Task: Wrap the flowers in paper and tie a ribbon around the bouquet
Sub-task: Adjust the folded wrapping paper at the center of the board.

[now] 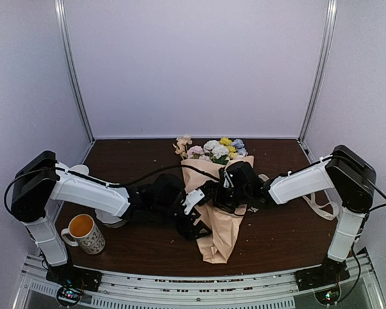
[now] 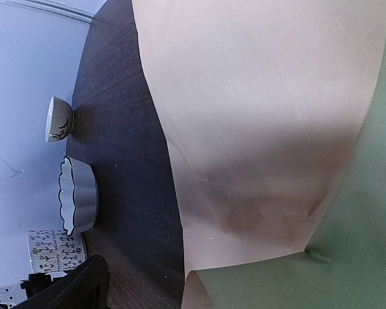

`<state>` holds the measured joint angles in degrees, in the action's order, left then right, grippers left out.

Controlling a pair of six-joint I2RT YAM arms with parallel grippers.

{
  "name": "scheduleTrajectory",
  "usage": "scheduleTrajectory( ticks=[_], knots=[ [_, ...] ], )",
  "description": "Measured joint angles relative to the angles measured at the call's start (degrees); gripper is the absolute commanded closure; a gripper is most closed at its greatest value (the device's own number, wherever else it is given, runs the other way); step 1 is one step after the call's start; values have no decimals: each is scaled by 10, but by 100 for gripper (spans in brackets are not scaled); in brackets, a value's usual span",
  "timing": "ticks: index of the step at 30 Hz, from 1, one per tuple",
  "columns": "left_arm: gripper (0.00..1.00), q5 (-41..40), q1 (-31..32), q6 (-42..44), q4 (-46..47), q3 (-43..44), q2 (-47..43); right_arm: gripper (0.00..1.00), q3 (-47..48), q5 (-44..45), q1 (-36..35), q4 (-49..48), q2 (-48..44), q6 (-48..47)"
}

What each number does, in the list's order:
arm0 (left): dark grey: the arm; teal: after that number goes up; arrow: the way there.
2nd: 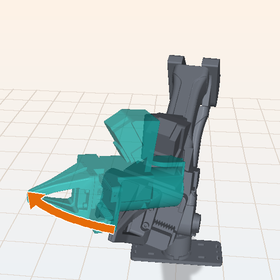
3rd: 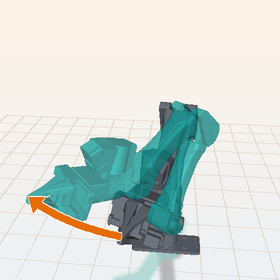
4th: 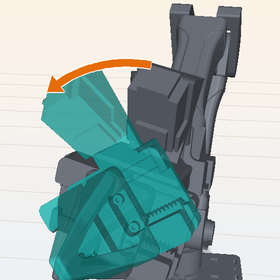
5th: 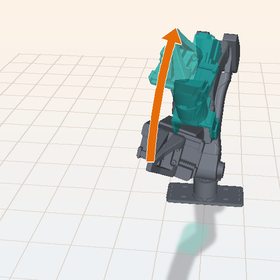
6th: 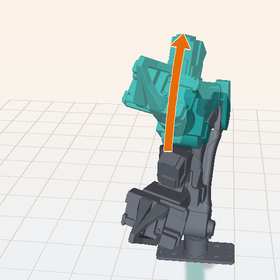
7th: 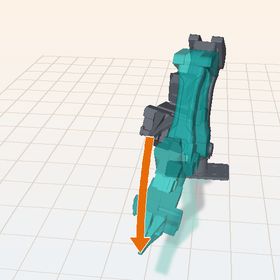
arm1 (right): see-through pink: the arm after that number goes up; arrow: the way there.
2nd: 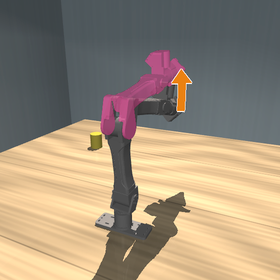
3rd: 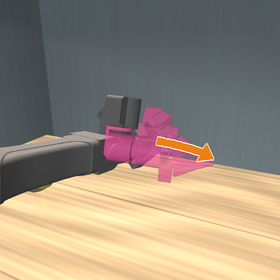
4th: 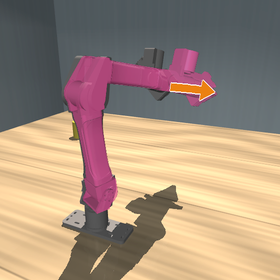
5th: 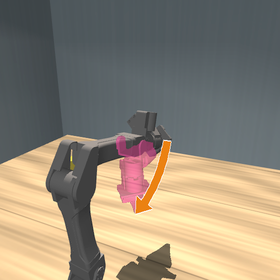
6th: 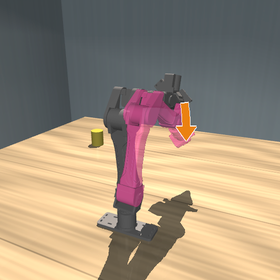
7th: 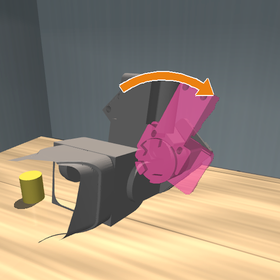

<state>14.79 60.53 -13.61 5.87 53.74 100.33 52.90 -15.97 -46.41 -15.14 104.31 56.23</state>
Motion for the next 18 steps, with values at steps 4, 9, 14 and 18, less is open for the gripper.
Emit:
scheduleTrajectory(
  ticks=[4,9,14,18],
  knots=[
    [11,39,3,8,-20,27,22,0,4,7,-2,3,2,2],
    [14,78,7,13,-39,30,23,0,4,13,-5,4,2,4],
    [11,115,14,20,-53,55,32,0,4,16,-5,6,2,4],
    [11,131,41,30,-69,68,33,0,5,19,-6,9,2,3]
  ],
)
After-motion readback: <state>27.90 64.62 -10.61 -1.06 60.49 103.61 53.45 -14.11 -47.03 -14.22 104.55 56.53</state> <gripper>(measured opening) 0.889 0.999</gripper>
